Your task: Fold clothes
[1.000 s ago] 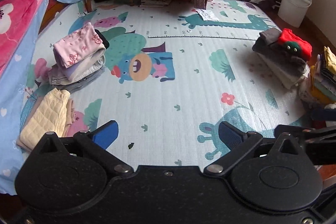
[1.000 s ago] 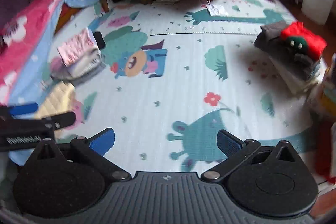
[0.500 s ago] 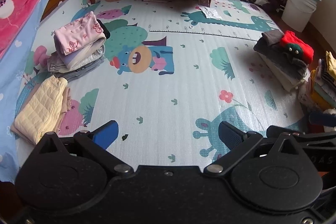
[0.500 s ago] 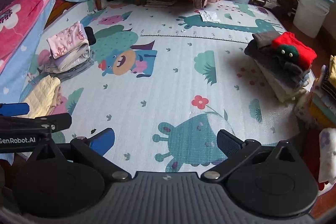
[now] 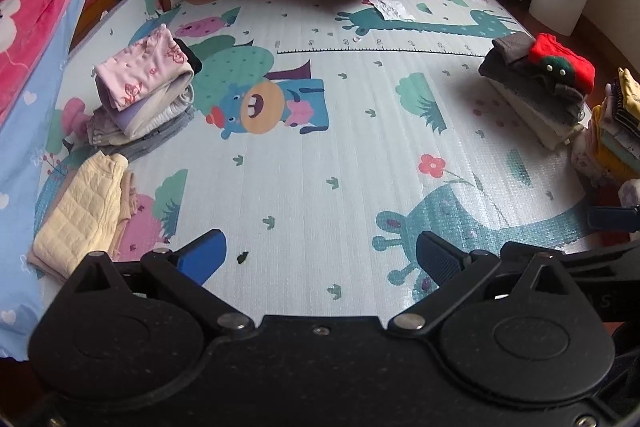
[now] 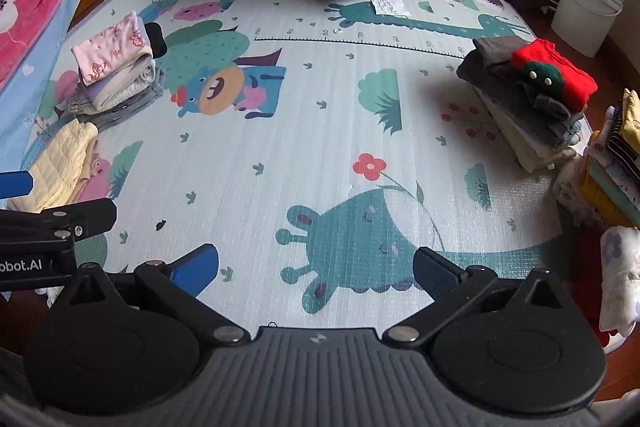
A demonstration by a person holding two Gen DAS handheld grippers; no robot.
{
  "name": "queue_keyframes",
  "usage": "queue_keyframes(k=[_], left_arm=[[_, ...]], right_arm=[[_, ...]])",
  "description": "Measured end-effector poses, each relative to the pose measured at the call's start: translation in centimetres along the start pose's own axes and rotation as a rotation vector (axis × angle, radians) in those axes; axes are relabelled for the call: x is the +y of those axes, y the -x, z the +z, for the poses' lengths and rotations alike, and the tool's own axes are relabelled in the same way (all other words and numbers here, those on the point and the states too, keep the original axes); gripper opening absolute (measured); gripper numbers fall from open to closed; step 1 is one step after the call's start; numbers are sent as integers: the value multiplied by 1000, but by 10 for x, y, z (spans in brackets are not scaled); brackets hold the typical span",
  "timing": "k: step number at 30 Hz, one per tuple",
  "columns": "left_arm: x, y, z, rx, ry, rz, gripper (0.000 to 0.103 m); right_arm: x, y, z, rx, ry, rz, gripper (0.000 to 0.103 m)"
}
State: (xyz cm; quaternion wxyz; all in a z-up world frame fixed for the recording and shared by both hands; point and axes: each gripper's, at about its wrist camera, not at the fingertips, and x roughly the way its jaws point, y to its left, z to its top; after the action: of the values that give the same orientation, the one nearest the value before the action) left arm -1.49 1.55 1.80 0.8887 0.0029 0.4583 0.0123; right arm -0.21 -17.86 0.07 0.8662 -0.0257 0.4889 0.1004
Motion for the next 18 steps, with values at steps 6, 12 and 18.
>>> queue_keyframes(k=[6,12,18], left_arm=[[-1,-7,-5,33,-4,9,102],[-2,-11,-6,46,-8,13,102],[-2,-11,-6,45,-2,8,102]], right_arm=[[-1,-1,-3,16,3,-13,103],[-3,-1,-5,26,-1,-15,103],[-5,0,-5,27,-10,-9,103]])
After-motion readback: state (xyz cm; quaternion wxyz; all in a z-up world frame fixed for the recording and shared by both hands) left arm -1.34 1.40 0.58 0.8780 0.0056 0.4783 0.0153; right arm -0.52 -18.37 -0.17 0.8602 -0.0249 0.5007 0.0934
